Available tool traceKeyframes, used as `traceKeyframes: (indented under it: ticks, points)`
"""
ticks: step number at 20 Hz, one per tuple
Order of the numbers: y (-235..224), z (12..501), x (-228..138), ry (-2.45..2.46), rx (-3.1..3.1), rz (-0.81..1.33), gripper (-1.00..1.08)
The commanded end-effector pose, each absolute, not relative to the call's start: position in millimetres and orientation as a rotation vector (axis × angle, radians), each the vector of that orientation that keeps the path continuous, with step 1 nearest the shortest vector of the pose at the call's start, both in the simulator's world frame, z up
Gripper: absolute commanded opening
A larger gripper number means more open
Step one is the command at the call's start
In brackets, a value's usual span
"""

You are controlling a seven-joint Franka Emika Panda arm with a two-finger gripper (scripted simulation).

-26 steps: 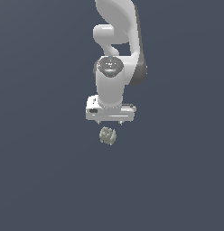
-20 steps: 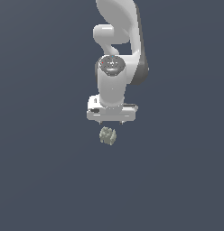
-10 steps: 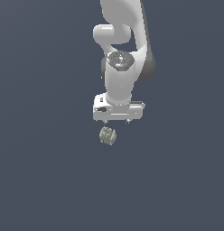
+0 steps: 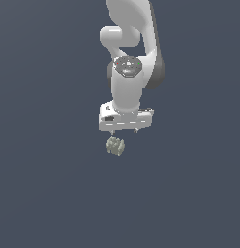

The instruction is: Pick up the object and move it to a goal position.

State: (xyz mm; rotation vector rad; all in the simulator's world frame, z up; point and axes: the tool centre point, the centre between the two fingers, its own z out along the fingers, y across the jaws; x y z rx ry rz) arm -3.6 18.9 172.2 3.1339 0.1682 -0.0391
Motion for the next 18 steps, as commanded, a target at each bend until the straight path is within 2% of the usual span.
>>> traceKeyframes:
  ticks: [1,18]
  points:
    - [17.5,170.9,-3.3,0.220,3.131,-0.039,1.00]
    - [3.2,157.7,-0.7,0.823,3.030,-0.030,1.00]
